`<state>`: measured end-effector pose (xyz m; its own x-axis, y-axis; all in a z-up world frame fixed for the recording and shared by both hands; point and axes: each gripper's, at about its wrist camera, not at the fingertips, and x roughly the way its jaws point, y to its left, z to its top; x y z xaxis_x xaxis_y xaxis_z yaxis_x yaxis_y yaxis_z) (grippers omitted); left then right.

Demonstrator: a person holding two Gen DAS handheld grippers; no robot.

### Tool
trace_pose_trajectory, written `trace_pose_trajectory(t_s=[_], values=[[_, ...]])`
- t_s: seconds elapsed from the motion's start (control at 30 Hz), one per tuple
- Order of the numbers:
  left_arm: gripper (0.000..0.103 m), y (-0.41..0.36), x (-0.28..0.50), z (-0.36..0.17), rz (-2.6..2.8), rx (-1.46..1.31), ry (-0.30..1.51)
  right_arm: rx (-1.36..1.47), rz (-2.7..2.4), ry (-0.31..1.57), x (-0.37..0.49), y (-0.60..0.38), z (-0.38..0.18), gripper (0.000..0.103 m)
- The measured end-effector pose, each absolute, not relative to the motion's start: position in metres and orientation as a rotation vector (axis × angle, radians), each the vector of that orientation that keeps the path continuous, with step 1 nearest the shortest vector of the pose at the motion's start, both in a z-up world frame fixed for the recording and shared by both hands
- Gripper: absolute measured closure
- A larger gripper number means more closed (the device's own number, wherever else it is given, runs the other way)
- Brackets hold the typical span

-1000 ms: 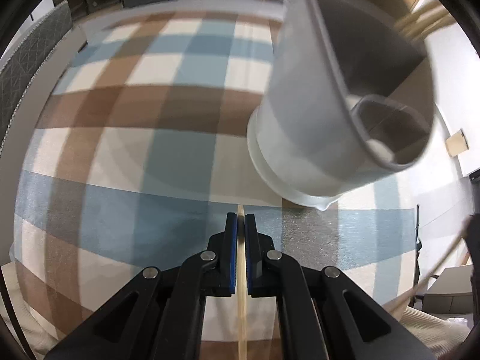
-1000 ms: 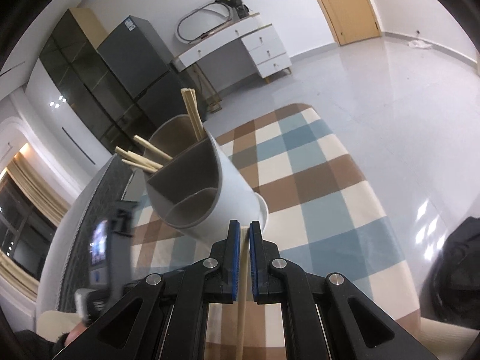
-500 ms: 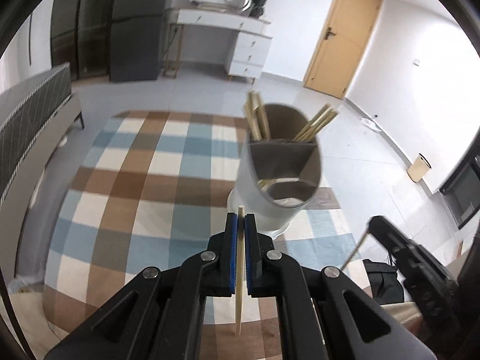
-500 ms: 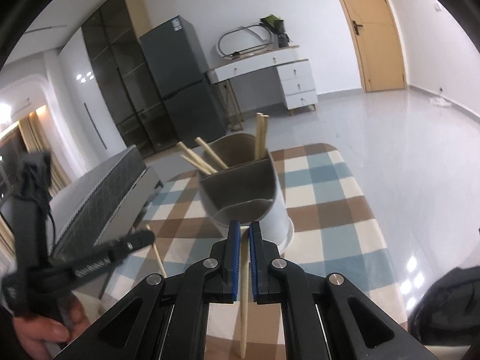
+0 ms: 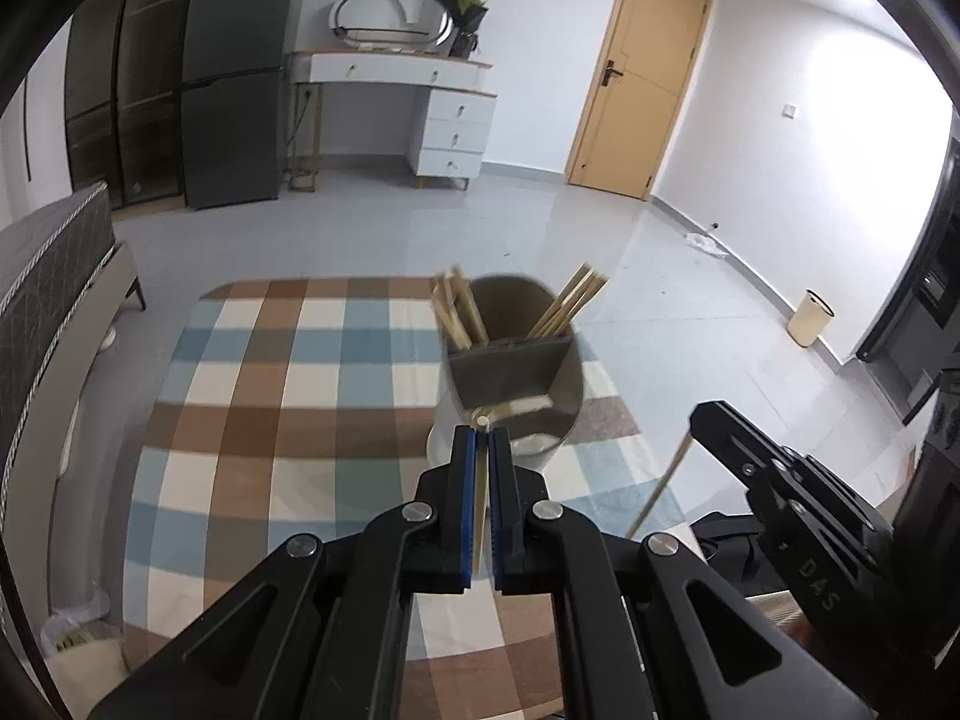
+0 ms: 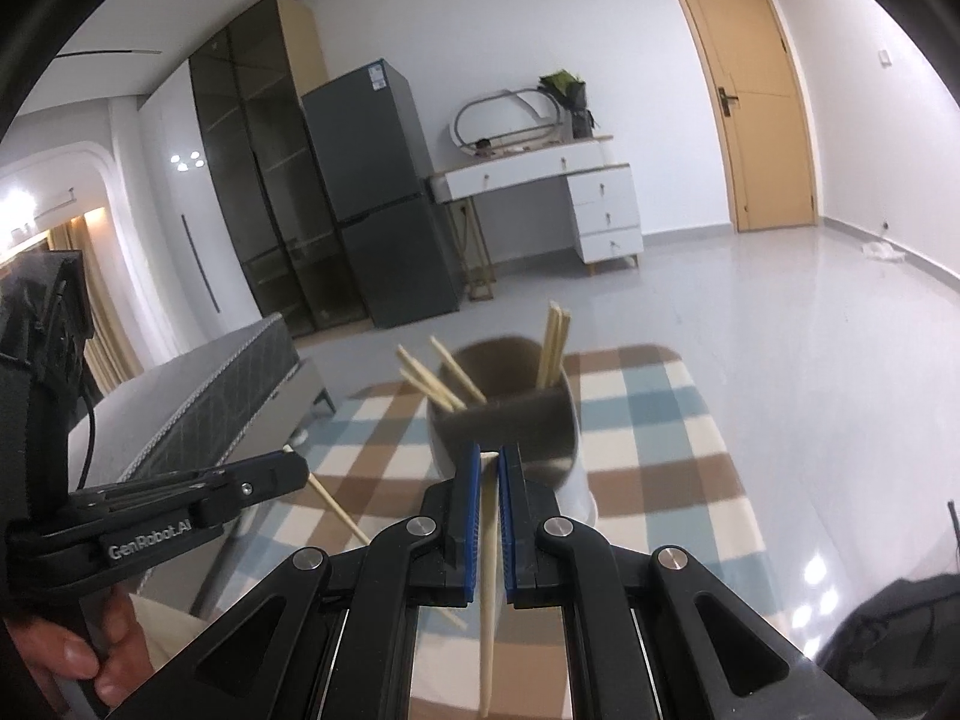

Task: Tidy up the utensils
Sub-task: 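Carry both chopsticks over the utensil holder and lower them in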

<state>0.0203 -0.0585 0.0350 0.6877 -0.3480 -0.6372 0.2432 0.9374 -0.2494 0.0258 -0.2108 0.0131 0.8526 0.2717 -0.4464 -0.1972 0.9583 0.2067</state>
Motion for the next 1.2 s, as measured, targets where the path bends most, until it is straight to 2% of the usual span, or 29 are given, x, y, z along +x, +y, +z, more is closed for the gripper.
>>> trace_pose_trajectory(t_s=[0.23, 0.43, 0.6, 0.83, 1.1, 1.2], values=[[0.103, -0.054, 0.036, 0.086, -0.366, -0.195, 0.710, 0.140, 0.262, 0.431, 0.044, -0.215, 0.051, 0.098], [0.103, -0.048, 0.060, 0.146, -0.387, -0.253, 0.637, 0.144, 0.276, 0.339, 0.071, -0.225, 0.111, 0.098], [0.103, -0.054, 0.086, 0.173, -0.382, -0.238, 0.587, 0.124, 0.283, 0.264, 0.106, -0.223, 0.155, 0.098], [0.103, -0.058, 0.131, 0.145, -0.388, -0.221, 0.638, 0.142, 0.262, 0.240, 0.153, -0.211, 0.150, 0.098], [0.103, -0.064, 0.163, 0.088, -0.409, -0.194, 0.726, 0.218, 0.241, 0.305, 0.186, -0.217, 0.082, 0.098], [0.102, -0.068, 0.173, 0.064, -0.491, -0.213, 0.817, 0.221, 0.249, 0.332, 0.185, -0.217, 0.063, 0.098]])
